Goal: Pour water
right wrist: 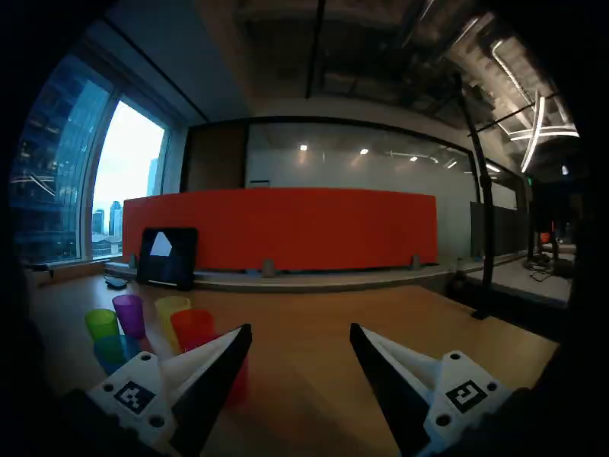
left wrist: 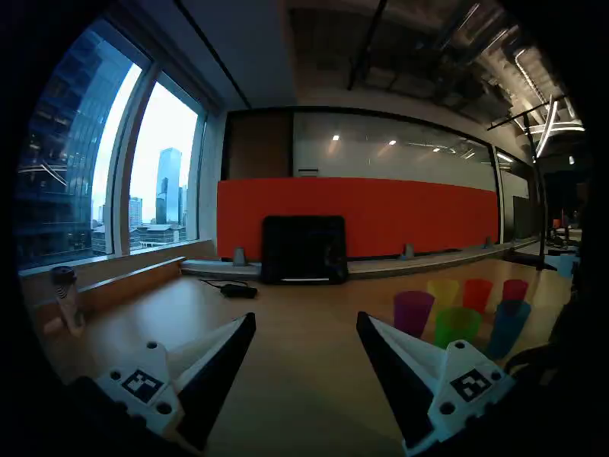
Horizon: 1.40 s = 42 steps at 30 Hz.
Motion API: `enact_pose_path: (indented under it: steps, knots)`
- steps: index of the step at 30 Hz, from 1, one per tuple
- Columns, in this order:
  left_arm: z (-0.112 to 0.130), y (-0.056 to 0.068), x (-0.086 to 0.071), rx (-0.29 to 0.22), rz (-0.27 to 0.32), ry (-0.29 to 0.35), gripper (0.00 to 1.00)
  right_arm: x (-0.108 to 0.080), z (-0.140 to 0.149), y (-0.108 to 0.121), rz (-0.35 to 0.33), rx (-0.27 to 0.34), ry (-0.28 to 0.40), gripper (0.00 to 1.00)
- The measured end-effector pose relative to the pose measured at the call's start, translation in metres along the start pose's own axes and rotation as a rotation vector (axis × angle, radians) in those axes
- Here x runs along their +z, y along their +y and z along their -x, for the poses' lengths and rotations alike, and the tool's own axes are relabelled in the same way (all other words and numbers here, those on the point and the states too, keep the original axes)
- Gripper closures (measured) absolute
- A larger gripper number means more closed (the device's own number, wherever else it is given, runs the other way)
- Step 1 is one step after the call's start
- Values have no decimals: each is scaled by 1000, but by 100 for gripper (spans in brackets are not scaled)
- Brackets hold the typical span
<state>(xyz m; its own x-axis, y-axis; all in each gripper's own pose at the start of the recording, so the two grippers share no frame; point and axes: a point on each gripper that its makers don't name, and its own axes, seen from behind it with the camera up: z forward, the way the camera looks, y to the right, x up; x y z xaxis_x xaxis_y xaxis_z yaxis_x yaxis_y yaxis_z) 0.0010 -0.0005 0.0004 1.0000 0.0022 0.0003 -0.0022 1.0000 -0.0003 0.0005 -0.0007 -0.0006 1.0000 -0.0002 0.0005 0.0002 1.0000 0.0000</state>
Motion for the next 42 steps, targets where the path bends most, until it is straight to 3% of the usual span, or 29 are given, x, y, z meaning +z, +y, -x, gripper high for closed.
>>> enact_pose_path:
  steps: [32, 42]
  knots:
    - [1, -3, 0, 7, -13, -8, 2, 1, 2, -1, -4, -1, -16, 0]
    - [-31, 5, 4, 60, 9, -19, 2, 4, -25, 2, -22, 20, -47, 0]
